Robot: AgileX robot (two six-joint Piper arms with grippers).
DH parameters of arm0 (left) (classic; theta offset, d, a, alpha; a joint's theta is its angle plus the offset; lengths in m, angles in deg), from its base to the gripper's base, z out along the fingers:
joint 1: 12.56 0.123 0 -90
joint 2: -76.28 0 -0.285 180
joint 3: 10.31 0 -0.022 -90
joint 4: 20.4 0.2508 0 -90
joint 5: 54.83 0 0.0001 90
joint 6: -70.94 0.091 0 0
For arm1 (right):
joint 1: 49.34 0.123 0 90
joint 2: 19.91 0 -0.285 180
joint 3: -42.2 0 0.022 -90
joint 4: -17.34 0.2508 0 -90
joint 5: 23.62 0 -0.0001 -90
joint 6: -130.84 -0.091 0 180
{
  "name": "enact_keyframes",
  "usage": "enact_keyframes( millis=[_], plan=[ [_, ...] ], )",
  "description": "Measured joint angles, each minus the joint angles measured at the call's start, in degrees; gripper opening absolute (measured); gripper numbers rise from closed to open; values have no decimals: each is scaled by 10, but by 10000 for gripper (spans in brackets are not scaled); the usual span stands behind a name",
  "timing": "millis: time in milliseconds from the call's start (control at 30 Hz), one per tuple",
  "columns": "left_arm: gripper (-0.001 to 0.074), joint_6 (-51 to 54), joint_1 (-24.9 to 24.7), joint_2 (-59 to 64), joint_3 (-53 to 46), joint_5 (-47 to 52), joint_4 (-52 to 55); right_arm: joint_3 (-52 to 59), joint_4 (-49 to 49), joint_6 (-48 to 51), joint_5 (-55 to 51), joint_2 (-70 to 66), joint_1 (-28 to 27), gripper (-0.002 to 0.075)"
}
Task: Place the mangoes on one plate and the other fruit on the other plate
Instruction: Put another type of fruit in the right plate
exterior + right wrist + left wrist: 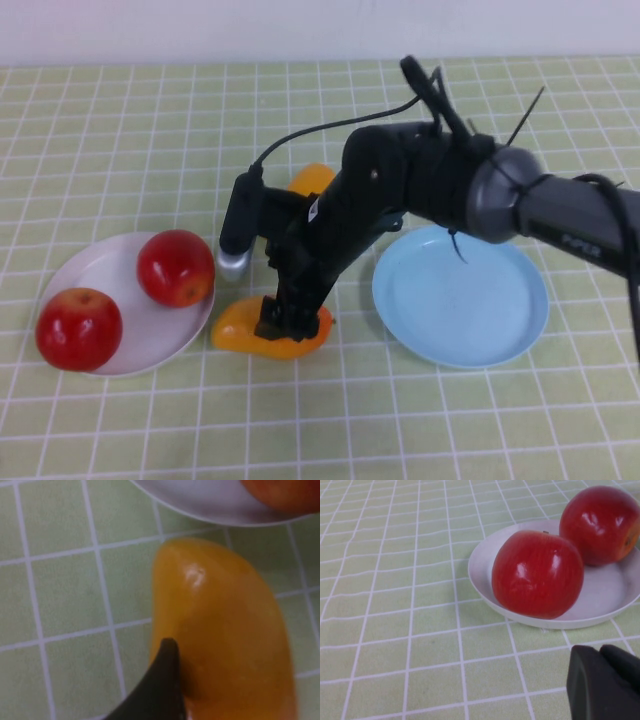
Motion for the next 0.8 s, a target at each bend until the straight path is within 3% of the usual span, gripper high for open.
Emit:
enact_keyframes(
  millis=[367, 567, 800],
  plan=[
    [4, 0, 0, 0, 0, 0, 0, -5, -5, 10, -1, -48, 4, 681],
    [4, 0, 0, 0, 0, 0, 0, -5, -13, 6, -4, -58, 5, 581],
    [4, 0, 0, 0, 0, 0, 0, -5, -47, -172, -9, -18, 5, 582]
  ],
)
